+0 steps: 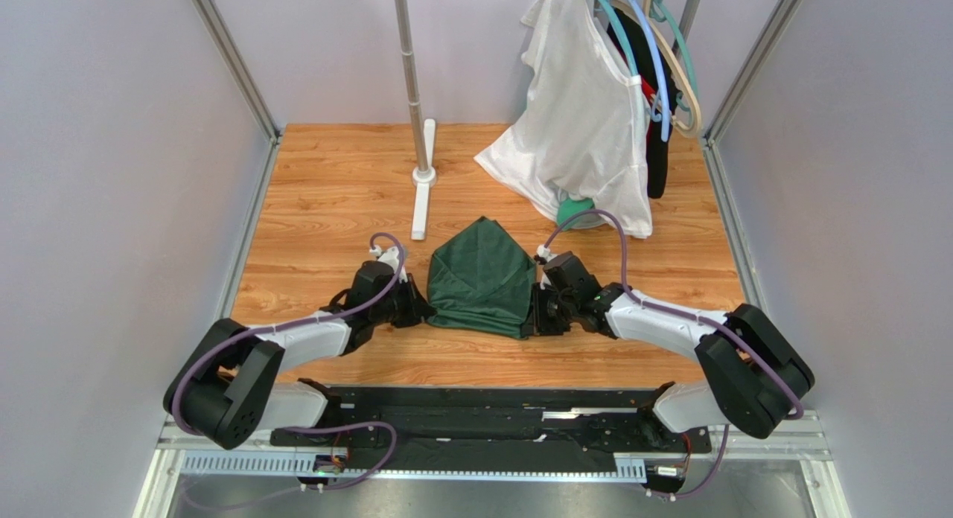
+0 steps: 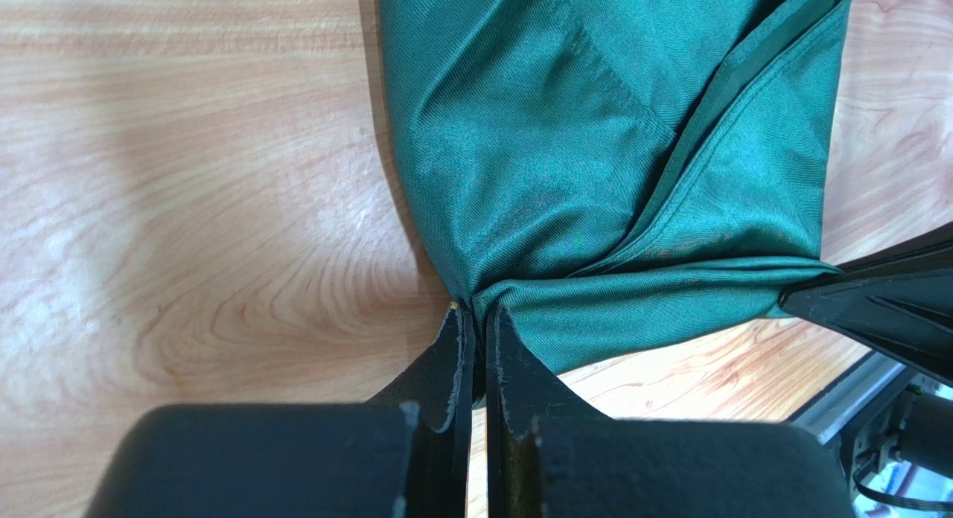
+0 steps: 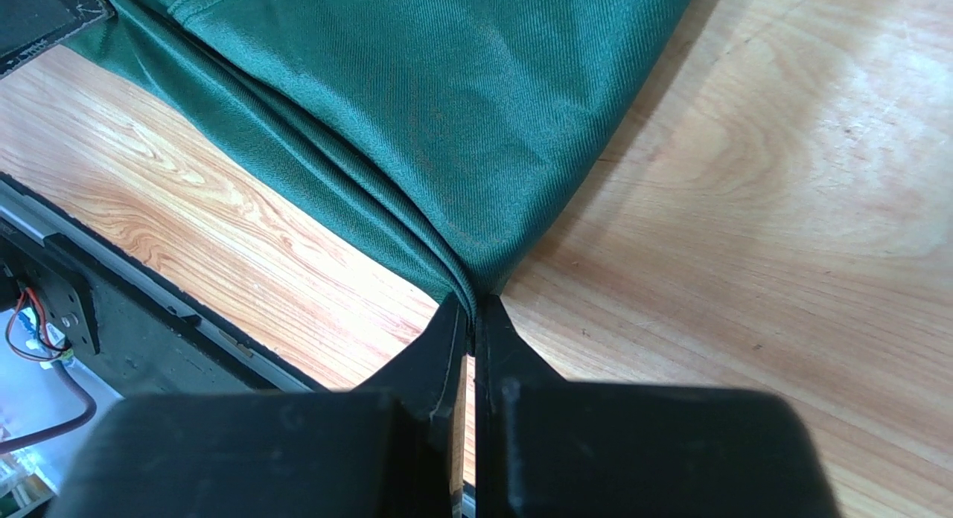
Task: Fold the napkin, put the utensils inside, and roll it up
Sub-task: Roll the napkin with the utensil
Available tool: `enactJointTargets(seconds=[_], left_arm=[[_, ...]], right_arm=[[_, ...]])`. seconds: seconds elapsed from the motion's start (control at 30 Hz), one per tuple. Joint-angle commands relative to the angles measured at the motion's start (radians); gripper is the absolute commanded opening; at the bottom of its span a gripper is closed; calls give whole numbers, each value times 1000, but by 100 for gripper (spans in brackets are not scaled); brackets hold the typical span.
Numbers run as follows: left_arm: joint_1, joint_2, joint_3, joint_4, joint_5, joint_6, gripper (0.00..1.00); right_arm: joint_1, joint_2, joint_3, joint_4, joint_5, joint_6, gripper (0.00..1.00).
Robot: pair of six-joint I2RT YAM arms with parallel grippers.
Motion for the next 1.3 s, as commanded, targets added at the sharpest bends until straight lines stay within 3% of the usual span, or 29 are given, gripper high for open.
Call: enactJointTargets(seconds=[0.0,0.33,0.47,0.53,0.6,0.7,0.9,1.0,1.07,1.27], left_arm=[[21,64,51,-108,1,69,0],[22,166,218,-320,115,173,0],[22,261,292,-363,161,202,0],[22,307,312,-385,170,218,0],[22,340,336,-406,175,236,0],[22,386,378,-446,196,265,0],[24,434,422,-484,214,296,0],[25,448,434,-495,231,302,0],[28,463,450,-500,251,308,0],[34,509,480,-530,287,324,0]], right_arm=[[-24,3,32,-52,-22,-32,0],[-91,46,57,-99,-225,-68,0],[-99,29,56,-114,-205,-93,0],[-96,6,42,-98,-173,-108,9],[-97,-6,45,-99,-150,-131,33],[-96,-45,77,-125,-125,-165,54],[-93,-198,195,-272,51,-263,63],[-35,-306,188,-222,115,-329,65],[74,-342,174,-154,187,-404,66],[393,-298,117,33,480,-567,67]])
